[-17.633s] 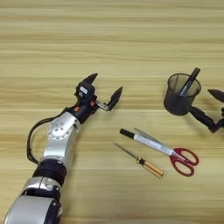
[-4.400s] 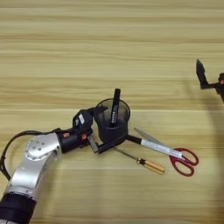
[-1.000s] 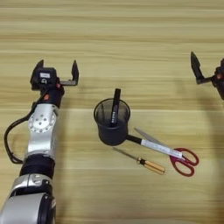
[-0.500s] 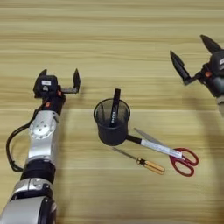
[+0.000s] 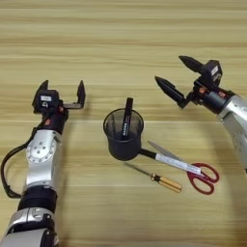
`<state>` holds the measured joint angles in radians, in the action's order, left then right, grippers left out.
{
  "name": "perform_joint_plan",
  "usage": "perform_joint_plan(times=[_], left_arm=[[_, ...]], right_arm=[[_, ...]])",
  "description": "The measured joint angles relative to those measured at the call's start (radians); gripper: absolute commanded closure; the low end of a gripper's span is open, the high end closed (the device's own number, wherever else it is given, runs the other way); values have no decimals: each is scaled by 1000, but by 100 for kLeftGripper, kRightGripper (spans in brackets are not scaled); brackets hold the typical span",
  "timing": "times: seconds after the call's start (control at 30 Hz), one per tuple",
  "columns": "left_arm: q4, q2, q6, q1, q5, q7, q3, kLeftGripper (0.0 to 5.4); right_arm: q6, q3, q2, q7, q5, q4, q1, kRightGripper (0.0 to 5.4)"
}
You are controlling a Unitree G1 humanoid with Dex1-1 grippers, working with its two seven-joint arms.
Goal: Move the objects on the table
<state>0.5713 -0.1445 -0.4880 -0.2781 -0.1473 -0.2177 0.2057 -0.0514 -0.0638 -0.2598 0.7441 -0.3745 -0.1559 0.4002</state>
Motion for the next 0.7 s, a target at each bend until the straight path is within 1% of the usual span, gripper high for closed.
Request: perform_joint_plan(times=[0.1,0.17,0.3,0.4,0.43,0.53,0.7], left_arm=[[-2,0,-12,2,-6,1,5,1],[-2,1,-30,4,-4,4,2,1],[-2,2,-33,5,4,9,-3,1],[-2,2,-34,6,5,9,-5,1],[-2,2,-35,6,6,10,-5,1],[-2,2,-35,6,8,10,-6,1],[-2,3,-42,7,16,14,-15,1]], right_arm=[[-100,-16,2,35,-39,10,8,0],[-196,-32,0,84,-79,24,10,0],[-289,-47,-2,139,-107,37,21,0],[-328,-55,-3,159,-108,37,51,0],[-335,-61,-2,161,-108,37,67,0],[-340,-73,1,169,-101,35,81,0],[-341,-91,34,170,-85,-1,111,0]])
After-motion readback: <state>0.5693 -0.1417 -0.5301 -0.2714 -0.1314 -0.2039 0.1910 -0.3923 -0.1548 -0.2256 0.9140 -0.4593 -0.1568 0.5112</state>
